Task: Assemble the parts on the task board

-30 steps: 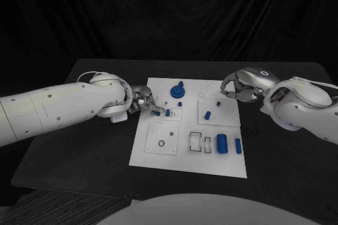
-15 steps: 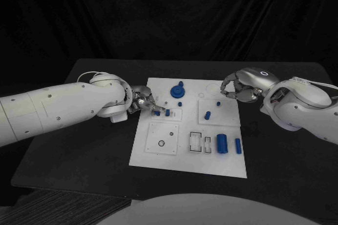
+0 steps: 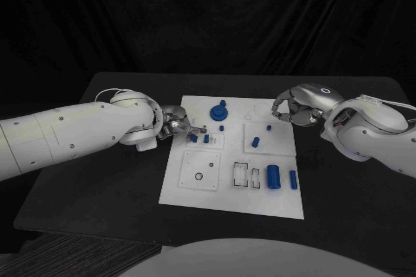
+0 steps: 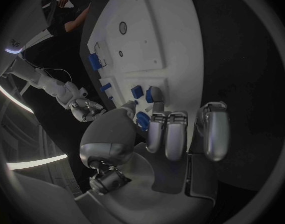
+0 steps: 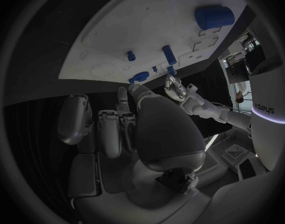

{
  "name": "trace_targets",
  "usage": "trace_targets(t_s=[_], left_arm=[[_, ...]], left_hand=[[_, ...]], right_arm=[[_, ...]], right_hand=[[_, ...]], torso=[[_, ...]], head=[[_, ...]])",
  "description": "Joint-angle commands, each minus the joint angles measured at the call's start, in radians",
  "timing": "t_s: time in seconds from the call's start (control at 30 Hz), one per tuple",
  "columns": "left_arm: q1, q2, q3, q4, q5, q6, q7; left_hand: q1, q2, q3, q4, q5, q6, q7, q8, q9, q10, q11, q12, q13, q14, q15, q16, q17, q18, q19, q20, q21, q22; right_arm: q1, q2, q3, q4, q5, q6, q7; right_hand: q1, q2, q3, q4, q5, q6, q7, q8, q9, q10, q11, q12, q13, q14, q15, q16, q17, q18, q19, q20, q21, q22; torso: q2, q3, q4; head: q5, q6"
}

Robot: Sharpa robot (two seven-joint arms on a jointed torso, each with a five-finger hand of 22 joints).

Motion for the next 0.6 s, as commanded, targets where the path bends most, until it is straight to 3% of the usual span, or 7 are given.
trace_targets(t_s=[0.03, 0.6], left_arm=[[-0.004, 0.001, -0.001, 0.000, -0.002, -0.029, 0.024], [-0.004, -0.001, -0.001, 0.002, -0.001, -0.046, 0.033]], left_hand=[[-0.015, 0.004, -0.014, 0.001, -0.007, 0.004, 0.002, -0.001, 0.002, 0.103, 0.006, 0.000, 0.262, 0.106, 0.005, 0.003, 0.263, 0.015, -0.001, 0.006, -0.002, 0.205], [-0.006, 0.016, -0.034, -0.003, -0.005, 0.020, -0.003, 0.024, 0.020, 0.103, 0.002, 0.000, 0.262, 0.106, 0.002, 0.003, 0.263, 0.014, 0.001, 0.005, 0.001, 0.206]], right_arm=[[-0.003, 0.000, 0.001, 0.000, -0.002, 0.003, -0.019], [-0.004, 0.001, 0.001, -0.002, -0.002, 0.004, -0.021]], right_hand=[[0.011, 0.000, 0.005, 0.001, 0.006, 0.003, 0.001, 0.003, 0.000, 0.105, -0.003, 0.004, 0.263, 0.090, -0.004, -0.007, 0.212, 0.013, -0.004, -0.001, -0.004, 0.162], [0.012, 0.001, 0.007, 0.000, 0.008, 0.003, 0.001, 0.003, 0.000, 0.105, -0.003, 0.004, 0.263, 0.089, -0.004, -0.008, 0.211, 0.014, -0.005, -0.001, -0.006, 0.162]], torso=[[0.000, 0.0003, -0.0001], [0.001, -0.0004, -0.0006]], head=[[0.000, 0.000], [0.001, 0.000]])
